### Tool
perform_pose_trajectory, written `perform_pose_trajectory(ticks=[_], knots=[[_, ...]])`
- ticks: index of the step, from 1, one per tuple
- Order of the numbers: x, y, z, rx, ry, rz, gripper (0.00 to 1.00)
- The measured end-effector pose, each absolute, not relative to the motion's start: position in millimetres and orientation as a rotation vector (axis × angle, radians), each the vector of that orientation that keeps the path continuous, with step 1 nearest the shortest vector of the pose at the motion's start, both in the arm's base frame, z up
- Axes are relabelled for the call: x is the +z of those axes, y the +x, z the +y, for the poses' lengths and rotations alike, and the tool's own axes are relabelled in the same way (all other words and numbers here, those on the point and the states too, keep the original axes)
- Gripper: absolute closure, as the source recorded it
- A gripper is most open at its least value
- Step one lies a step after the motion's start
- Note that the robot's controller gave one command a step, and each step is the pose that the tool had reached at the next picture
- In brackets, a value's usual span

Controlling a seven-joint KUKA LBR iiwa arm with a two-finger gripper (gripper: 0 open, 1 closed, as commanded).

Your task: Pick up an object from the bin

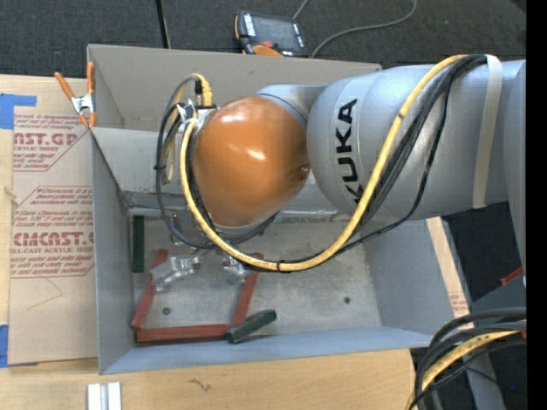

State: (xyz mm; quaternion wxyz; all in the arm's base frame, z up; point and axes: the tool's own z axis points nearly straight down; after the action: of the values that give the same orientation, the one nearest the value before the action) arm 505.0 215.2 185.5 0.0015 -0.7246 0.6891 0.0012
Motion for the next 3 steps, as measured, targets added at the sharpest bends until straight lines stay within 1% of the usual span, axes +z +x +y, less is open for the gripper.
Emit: perform_pose_trajectory(ticks=[1,2,3], knots=[[176,508.9,155,0.003,-2.423,2.000,0.00],[75,547.6,95,0.007,-2.371,2.065,0.00],[80,548.2,99,0.004,-2.371,2.056,1.00]])
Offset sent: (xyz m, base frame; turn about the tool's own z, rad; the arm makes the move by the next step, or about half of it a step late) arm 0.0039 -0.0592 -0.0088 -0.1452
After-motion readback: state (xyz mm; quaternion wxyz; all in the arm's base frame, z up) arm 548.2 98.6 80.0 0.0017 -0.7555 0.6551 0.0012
